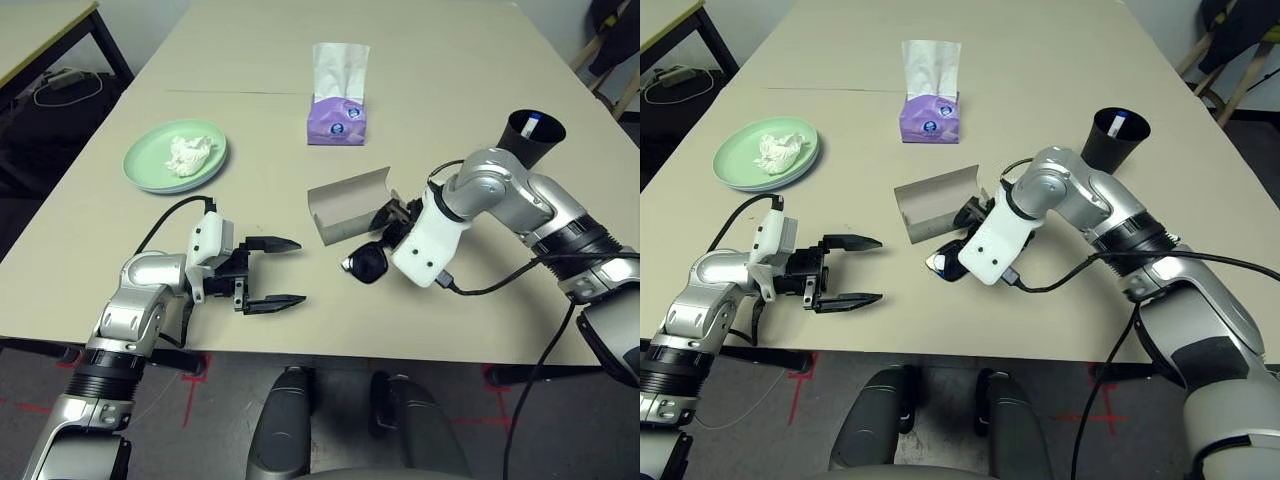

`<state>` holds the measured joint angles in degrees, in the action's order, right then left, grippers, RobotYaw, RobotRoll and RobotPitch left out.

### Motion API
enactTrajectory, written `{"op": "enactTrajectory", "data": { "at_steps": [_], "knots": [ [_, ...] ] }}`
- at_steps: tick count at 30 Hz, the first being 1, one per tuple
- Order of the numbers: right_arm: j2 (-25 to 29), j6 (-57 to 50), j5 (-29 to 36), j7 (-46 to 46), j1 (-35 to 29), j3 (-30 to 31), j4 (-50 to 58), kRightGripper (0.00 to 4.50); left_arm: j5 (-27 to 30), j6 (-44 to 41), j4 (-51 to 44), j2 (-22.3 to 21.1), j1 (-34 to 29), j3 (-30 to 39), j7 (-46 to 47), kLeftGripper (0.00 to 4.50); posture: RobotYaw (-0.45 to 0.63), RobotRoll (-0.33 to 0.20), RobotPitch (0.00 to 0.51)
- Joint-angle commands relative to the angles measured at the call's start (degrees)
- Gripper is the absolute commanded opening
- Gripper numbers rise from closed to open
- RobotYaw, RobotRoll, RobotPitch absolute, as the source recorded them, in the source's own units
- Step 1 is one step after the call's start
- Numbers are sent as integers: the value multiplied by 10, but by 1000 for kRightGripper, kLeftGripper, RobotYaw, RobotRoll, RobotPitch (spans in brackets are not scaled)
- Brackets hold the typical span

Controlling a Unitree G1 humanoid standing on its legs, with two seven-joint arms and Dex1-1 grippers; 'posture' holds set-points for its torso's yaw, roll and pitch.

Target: Organize and tidy the items on the table.

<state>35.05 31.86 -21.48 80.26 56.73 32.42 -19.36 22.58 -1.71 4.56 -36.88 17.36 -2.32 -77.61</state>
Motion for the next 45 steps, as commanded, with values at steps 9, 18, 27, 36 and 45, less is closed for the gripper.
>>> {"op": "enactTrajectory", "data": {
  "at_steps": [9, 18, 27, 36, 45],
  "knots": [
    [-13, -174, 74, 100, 9, 2, 128, 4451, -7, 9, -1, -1, -10, -10, -1, 4500, 246, 0, 147],
    [-12, -181, 59, 98, 12, 7, 114, 4451, -8, 8, -3, 0, -10, -10, 1, 4500, 248, 0, 149],
    [-10, -200, 37, 94, 8, 8, 96, 4451, -8, 6, -7, -1, -13, -11, 5, 4500, 251, 0, 152],
    [-14, -251, 6, 87, -3, 10, 104, 4451, -7, 6, -9, -2, -15, -10, 6, 4500, 253, 0, 155],
    [-21, -304, -9, 84, -11, 16, 100, 4451, -8, 8, -7, -1, -13, -10, 8, 4500, 252, 0, 154]
  ]
}}
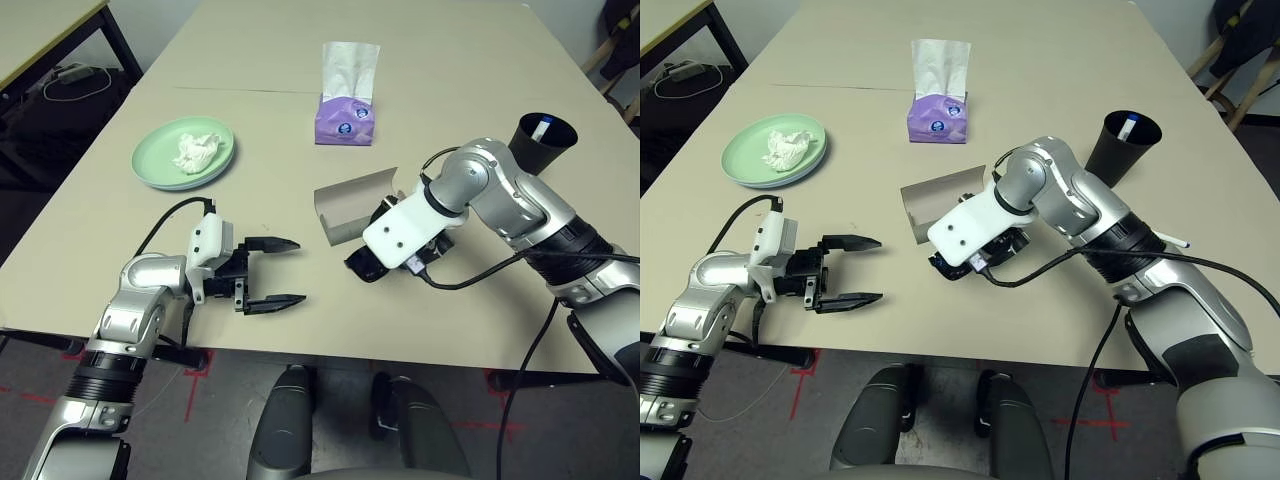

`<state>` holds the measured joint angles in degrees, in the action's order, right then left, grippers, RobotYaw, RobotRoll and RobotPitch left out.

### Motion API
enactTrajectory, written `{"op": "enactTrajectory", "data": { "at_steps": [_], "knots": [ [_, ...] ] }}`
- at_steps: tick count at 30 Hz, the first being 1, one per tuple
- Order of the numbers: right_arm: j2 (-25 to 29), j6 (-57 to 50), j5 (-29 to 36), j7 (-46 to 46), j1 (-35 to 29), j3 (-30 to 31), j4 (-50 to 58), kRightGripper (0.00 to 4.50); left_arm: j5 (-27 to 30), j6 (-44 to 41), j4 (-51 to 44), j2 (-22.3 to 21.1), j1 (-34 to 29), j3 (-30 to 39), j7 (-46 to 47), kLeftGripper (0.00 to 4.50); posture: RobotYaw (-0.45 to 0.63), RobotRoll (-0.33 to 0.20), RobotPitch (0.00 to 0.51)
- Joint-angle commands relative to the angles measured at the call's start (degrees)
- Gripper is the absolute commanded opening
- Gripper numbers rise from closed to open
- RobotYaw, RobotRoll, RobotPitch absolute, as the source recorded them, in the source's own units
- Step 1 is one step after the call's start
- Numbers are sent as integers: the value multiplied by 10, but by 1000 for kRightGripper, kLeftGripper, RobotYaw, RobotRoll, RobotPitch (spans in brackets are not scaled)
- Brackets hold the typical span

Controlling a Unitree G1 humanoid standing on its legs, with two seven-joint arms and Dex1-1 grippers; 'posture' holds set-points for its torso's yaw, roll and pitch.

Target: Organize and tidy the items on the table.

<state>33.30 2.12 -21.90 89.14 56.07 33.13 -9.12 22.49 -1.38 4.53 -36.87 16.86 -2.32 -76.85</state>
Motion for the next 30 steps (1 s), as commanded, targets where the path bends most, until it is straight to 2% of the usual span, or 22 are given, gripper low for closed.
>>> {"op": "enactTrajectory", "data": {
  "at_steps": [1, 17, 21, 29, 30],
  "knots": [
    [-5, -7, -7, -8, -3, 10, -8, 4451, -7, 5, -6, 0, -7, -10, 0, 4500, 252, 0, 154],
    [-18, -8, -16, -13, 2, 10, -32, 4451, -10, 6, -7, -3, -9, -10, 3, 4500, 256, 0, 155],
    [-19, -6, -17, -12, 4, 11, -34, 3573, -10, 6, -6, -3, -9, -10, 2, 4500, 256, 0, 154],
    [-19, 3, -20, -14, 5, 11, -34, 544, -10, 8, -6, -3, -8, -10, 2, 4500, 255, 0, 153],
    [-18, 4, -20, -14, 5, 11, -34, 455, -10, 9, -5, -3, -8, -11, 2, 4500, 255, 0, 153]
  ]
}}
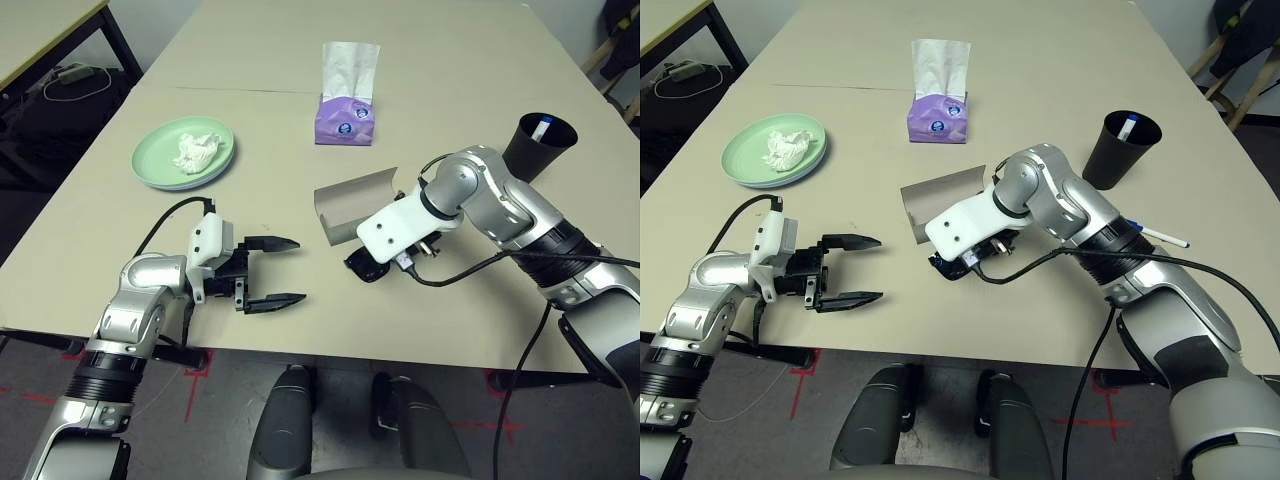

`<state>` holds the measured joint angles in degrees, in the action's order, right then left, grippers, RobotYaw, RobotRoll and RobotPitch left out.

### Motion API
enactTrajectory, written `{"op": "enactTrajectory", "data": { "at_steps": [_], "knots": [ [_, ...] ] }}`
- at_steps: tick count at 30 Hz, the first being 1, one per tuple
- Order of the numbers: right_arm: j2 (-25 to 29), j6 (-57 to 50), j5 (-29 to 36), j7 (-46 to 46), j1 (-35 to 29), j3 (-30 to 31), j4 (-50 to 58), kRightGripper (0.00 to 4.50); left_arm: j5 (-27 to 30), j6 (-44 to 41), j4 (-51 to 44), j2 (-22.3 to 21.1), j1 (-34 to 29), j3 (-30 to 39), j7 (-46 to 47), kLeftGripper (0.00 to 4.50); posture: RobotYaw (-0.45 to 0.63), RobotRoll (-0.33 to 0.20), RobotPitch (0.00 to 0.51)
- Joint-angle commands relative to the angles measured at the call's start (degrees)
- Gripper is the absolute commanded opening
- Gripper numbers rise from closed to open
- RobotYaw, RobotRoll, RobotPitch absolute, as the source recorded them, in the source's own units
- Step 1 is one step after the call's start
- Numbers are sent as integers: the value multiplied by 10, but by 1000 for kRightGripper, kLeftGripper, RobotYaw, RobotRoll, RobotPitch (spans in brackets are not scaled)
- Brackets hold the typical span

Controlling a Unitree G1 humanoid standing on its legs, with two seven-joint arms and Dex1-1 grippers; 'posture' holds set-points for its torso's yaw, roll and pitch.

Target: Organize and tidy the items on the table.

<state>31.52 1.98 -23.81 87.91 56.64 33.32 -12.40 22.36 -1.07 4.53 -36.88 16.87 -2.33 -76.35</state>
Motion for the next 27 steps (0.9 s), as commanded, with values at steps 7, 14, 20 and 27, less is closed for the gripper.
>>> {"op": "enactTrajectory", "data": {
  "at_steps": [7, 14, 20, 27],
  "knots": [
    [8, 12, 8, 6, 5, 1, 9, 455, -10, 8, -1, -2, -4, -12, -5, 4500, 243, 0, 147],
    [54, 13, 60, 45, 18, -29, 69, 455, -11, 11, 6, 0, 1, -14, -7, 4500, 228, 0, 139],
    [91, -8, 110, 46, 45, -36, 104, 455, -15, 13, 21, 3, 13, -6, 12, 4500, 210, 0, 133],
    [39, 12, 72, -13, 103, -25, -3, 455, -26, 23, 20, 3, 18, 1, 44, 4500, 224, 0, 141]
  ]
}}
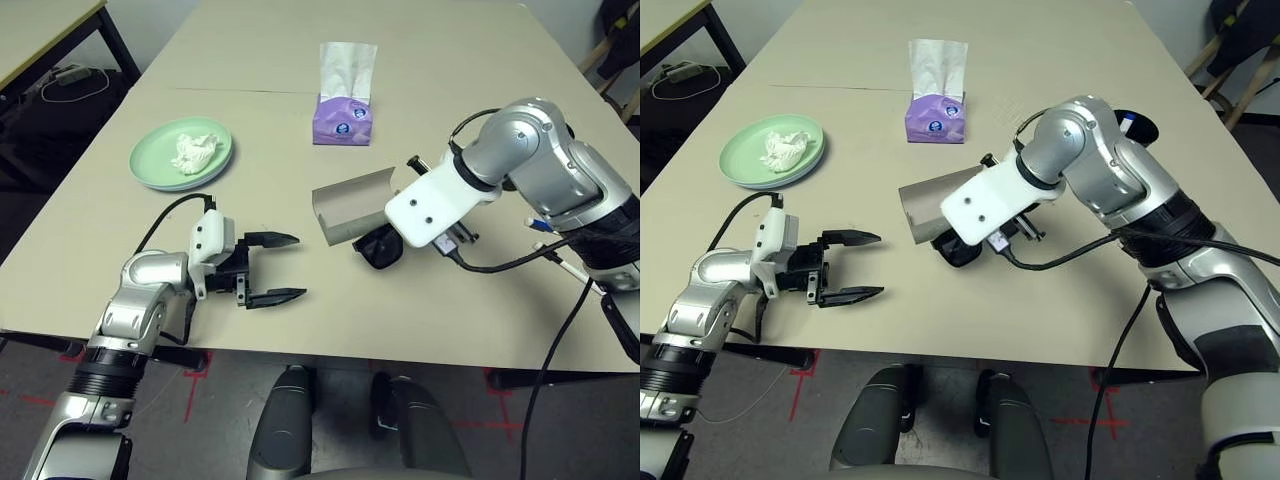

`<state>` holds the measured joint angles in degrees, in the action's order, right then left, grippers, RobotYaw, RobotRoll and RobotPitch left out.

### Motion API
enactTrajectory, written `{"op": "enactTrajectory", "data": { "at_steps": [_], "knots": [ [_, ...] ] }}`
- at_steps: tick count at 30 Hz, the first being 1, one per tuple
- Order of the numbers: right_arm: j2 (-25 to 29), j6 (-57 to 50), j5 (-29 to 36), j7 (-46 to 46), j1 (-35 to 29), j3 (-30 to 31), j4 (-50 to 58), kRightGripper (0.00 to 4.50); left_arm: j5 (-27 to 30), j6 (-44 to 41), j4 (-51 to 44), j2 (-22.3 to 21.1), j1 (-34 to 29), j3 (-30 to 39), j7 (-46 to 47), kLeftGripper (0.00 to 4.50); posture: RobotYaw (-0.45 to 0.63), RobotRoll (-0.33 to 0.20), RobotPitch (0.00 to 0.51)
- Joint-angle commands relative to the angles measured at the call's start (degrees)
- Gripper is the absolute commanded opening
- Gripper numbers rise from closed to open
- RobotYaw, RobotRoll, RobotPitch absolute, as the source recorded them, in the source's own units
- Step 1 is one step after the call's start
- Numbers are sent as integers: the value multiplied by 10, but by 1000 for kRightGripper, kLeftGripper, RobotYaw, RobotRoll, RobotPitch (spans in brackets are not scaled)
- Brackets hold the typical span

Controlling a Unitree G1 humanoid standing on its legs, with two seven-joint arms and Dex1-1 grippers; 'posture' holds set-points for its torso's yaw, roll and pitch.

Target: Organize and tidy the items on the table.

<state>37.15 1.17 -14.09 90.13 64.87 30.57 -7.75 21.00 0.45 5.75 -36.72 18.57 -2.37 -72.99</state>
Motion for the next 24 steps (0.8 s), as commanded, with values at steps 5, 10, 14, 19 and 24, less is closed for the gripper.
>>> {"op": "enactTrajectory", "data": {
  "at_steps": [5, 10, 14, 19, 24],
  "knots": [
    [-58, 59, -62, -83, 50, 14, -146, 455, -8, -8, -7, 4, -6, 6, 38, 4500, 228, 0, 144],
    [-86, 90, -89, -109, 59, 21, -206, 455, 0, -23, -40, 0, -26, 9, 56, 4500, 269, 0, 160],
    [-109, 111, -107, -133, 69, 27, -252, 455, 6, -43, -75, -4, -46, 16, 70, 4500, 289, 0, 169],
    [-129, 120, -116, -149, 78, 27, -288, 455, 8, -57, -99, -13, -65, 23, 77, 4500, 295, 0, 174],
    [-138, 122, -119, -156, 82, 27, -302, 455, 8, -65, -111, -11, -72, 24, 81, 4500, 293, 0, 175]
  ]
}}
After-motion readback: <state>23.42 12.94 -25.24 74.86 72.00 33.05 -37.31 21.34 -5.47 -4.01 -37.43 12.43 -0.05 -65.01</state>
